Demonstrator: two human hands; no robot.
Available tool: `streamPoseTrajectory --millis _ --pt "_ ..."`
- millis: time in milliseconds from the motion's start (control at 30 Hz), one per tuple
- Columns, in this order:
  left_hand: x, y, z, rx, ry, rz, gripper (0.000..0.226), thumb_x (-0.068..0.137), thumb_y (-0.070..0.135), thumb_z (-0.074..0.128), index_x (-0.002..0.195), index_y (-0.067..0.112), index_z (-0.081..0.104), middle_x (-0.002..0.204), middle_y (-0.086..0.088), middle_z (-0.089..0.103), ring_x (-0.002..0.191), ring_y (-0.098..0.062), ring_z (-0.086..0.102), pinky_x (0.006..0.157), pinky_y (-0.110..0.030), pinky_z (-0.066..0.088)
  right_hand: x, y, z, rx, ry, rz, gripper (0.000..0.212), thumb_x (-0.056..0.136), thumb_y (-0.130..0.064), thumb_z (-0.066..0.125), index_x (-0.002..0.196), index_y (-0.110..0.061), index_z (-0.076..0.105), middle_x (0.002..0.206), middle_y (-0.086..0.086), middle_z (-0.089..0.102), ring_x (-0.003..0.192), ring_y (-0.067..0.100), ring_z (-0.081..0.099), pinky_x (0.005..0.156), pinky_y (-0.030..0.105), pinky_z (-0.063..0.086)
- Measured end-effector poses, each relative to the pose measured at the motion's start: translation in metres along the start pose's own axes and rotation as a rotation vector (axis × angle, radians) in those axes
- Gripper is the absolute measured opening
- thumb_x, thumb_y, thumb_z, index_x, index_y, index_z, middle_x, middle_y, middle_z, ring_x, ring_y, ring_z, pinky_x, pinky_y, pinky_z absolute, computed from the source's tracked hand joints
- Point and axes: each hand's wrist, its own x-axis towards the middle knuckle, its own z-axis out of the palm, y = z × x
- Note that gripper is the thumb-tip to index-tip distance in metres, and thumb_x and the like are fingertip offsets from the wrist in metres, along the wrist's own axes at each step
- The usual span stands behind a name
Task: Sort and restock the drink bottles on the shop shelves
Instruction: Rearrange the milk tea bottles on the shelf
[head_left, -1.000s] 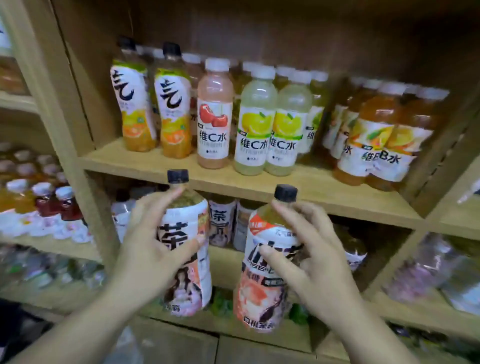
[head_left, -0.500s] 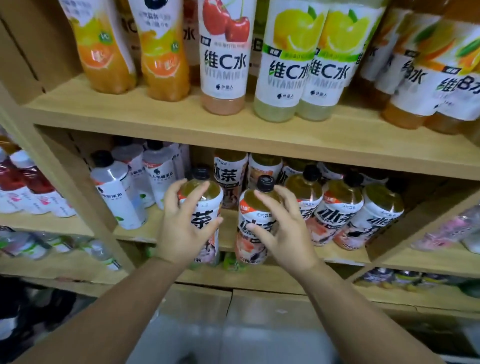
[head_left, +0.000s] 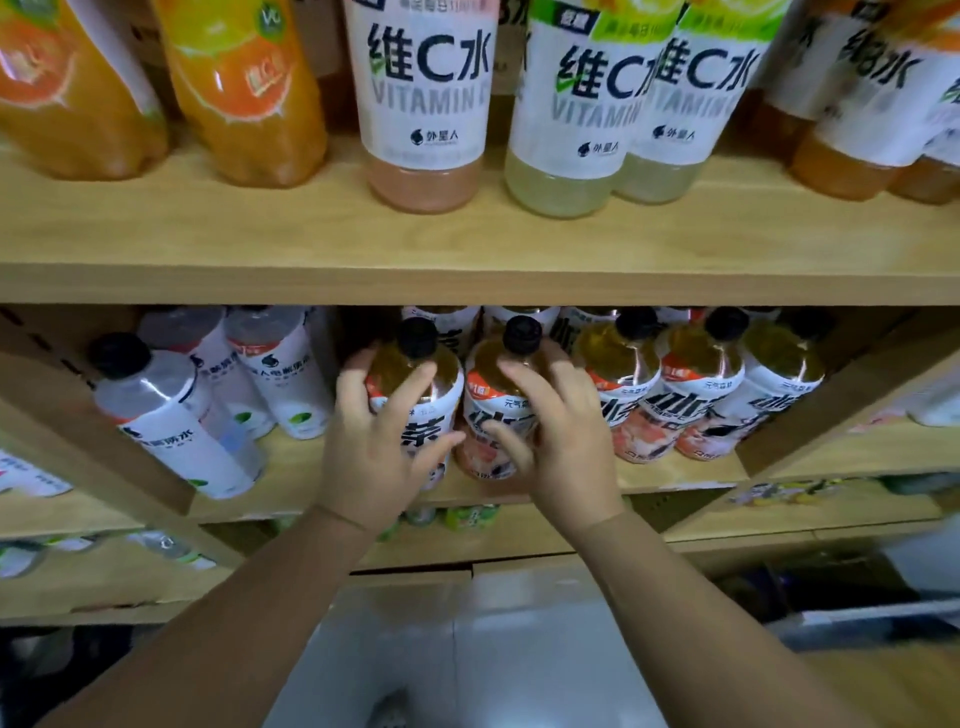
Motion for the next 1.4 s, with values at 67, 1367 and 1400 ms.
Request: streamPoseTrajectory --millis 67,1367,1400 --pt "-0.007 0.0 -0.002 0.002 0.002 0.01 0.07 0.088 0.053 0.066 0.145 0.028 0.035 0.135 -0.033 0.041 0.117 -0.042 0.053 0.09 -0.047 0.054 -0.003 -0.001 0.003 0.015 0.018 0.014 0.058 0.093 -0.03 0.075 0.142 -0.033 0.045 0.139 0.012 0.049 0.125 0.028 0.047 0.097 0.042 0.046" --pt "-0.013 0.019 0.016 -0.401 -0.151 -0.663 0.061 0.084 0.024 0.083 0.124 0.041 0.041 0.118 0.032 0.057 0.114 0.012 0.057 0.098 -0.03 0.054 -0.035 -0.006 0.025 0.223 0.065 0.662 0.06 0.095 -0.026 0.071 0.146 -0.016 0.042 0.114 0.009 0.071 0.101 0.025 0.07 0.083 0.038 0.058" --pt "-0.013 0.02 0.016 -0.406 -0.154 -0.668 0.061 0.084 0.022 0.082 0.126 0.041 0.041 0.118 0.033 0.057 0.112 0.016 0.056 0.096 -0.024 0.053 -0.034 -0.006 0.023 0.222 0.058 0.668 0.057 0.094 -0.027 0.072 0.143 -0.016 0.044 0.115 0.008 0.071 0.101 0.024 0.07 0.082 0.036 0.057"
